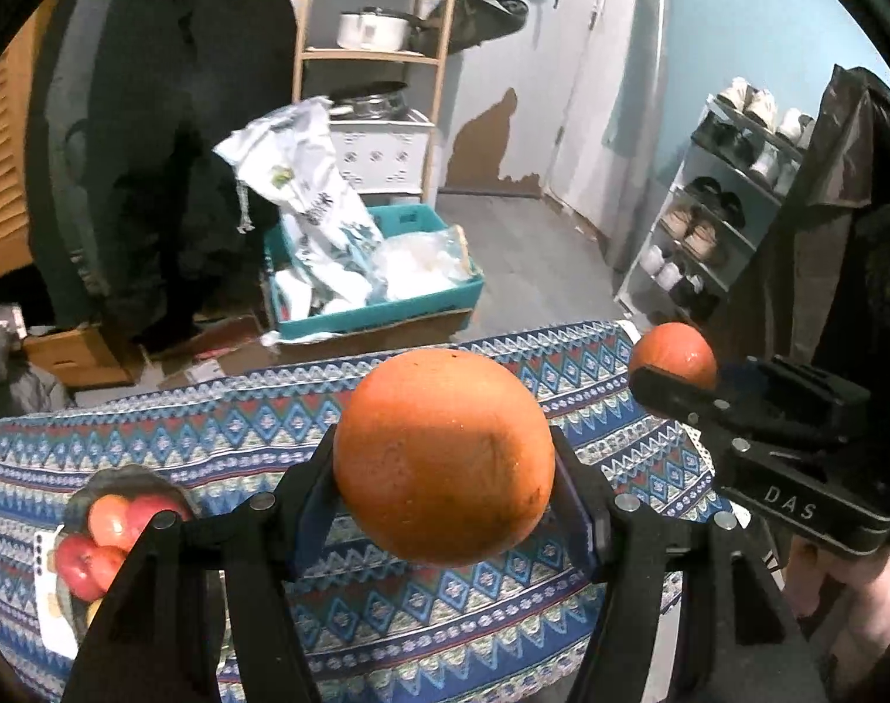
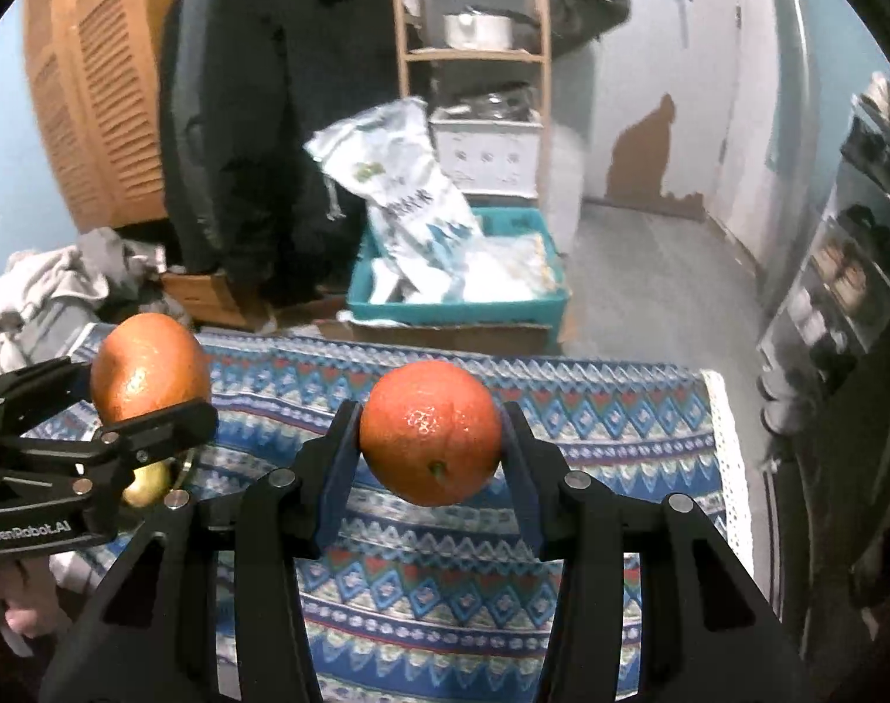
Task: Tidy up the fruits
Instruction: 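Lift and carry both tangerines back over the glass plate with both tools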
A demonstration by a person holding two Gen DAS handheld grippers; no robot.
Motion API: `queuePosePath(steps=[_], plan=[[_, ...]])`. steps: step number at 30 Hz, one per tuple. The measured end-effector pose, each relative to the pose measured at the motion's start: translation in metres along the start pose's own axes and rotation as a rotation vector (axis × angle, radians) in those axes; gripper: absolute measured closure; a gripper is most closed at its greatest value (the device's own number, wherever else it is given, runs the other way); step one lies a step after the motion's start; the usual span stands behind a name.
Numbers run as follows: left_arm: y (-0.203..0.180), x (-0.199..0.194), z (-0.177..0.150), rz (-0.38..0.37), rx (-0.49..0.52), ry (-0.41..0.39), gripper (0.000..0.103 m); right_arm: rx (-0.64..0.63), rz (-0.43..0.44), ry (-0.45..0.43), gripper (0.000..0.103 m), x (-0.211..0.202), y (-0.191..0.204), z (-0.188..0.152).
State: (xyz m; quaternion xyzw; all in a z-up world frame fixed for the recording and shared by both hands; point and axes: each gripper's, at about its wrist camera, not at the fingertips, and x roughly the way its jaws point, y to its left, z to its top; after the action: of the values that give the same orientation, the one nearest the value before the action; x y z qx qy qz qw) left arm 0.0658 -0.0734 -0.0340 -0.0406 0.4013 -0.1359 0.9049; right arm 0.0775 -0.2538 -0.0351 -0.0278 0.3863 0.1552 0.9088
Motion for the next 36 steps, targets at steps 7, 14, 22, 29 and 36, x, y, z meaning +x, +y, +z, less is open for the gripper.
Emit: queuePosePath(steps=[7,14,22,29,36], plan=[[0.025,-0.032,-0.01,0.04,-0.006,-0.052,0.037,-0.059,0.048,-0.032,0.057,-0.013,0.038,0.012],[0.053,-0.061,-0.019,0.068,-0.031,-0.092,0.037,-0.11,0.097,-0.045,0.057,-0.016,0.074,0.021],[0.089,-0.079,-0.03,0.116,-0.094,-0.114,0.037,-0.15,0.152,-0.029,0.057,-0.004,0.111,0.028],[0.127,-0.088,-0.043,0.15,-0.15,-0.113,0.037,-0.168,0.203,0.009,0.057,0.018,0.144,0.035],[0.174,-0.086,-0.062,0.169,-0.237,-0.063,0.037,-0.21,0.23,0.063,0.057,0.046,0.181,0.035]])
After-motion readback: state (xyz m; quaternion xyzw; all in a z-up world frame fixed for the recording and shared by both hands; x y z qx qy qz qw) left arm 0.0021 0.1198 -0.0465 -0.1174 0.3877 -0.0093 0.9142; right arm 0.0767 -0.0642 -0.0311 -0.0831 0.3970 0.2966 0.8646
